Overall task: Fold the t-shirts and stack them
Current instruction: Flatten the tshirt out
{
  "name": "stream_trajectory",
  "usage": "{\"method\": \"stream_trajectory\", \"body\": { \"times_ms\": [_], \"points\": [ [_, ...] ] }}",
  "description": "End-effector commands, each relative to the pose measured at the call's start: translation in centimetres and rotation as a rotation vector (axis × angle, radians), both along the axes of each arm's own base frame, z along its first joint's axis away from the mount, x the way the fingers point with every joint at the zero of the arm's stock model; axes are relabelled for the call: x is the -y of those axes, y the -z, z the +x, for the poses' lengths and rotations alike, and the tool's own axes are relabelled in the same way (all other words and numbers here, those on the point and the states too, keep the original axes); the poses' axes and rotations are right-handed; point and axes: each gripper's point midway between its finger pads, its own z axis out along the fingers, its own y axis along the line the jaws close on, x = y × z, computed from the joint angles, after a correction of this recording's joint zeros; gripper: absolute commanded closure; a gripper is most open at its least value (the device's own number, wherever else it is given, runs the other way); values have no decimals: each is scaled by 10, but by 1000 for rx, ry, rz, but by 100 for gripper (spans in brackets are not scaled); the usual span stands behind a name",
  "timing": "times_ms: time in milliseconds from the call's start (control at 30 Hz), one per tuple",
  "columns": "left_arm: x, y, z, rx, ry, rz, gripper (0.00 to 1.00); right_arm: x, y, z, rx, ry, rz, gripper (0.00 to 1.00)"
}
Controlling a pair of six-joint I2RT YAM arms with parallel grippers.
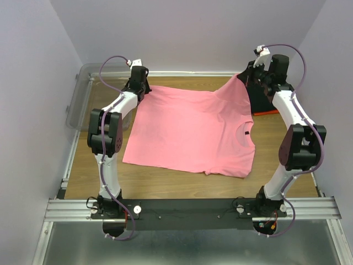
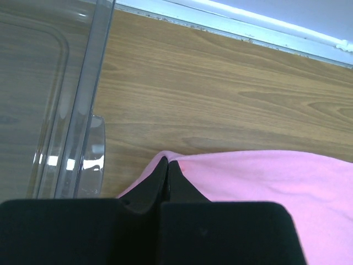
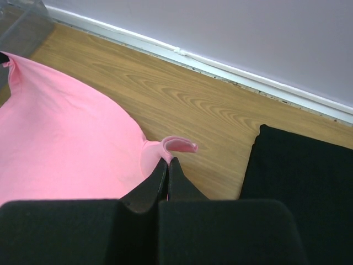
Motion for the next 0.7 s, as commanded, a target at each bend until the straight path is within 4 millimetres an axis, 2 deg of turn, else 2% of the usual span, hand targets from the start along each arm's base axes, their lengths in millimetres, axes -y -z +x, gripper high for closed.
{"method": "stream_trajectory", "body": {
  "times_ms": [0, 100, 200, 300, 333, 400, 433, 500, 533, 600, 633, 667],
  "points": [
    [-9, -3, 10, 14, -32, 37, 100, 0, 2, -1, 7, 13, -12, 99],
    [-9, -1, 11, 12, -31, 40, 100, -1, 9, -2, -9, 6, -11, 99],
    [-7, -8, 11, 32, -16, 41, 100, -3, 13, -4, -14, -10, -11, 99],
    [-4, -16, 9, 53, 11, 34, 100, -2, 5, -8, 6, -12, -20, 99],
    [-2, -26, 7, 88, 26, 25, 100, -2, 0, -10, 22, -13, -29, 99],
    [4, -43, 1, 129, 62, -3, 100, -2, -31, -22, 84, -13, -34, 99],
    [6, -57, -12, 158, 81, -16, 100, -1, -44, -29, 107, -10, -40, 99],
    [14, -91, -23, 256, 128, -65, 100, -1, -80, -46, 175, -5, -52, 99],
    [15, -125, -40, 344, 143, -100, 100, -1, -123, -69, 256, -1, -62, 99],
    [26, -165, -66, 444, 202, -139, 100, -2, -166, -96, 333, -1, -67, 99],
    [28, -205, -94, 543, 236, -152, 100, -3, -213, -130, 424, -2, -71, 100],
    [39, -227, -113, 592, 286, -172, 100, -4, -239, -147, 476, -3, -71, 99]
  ]
}}
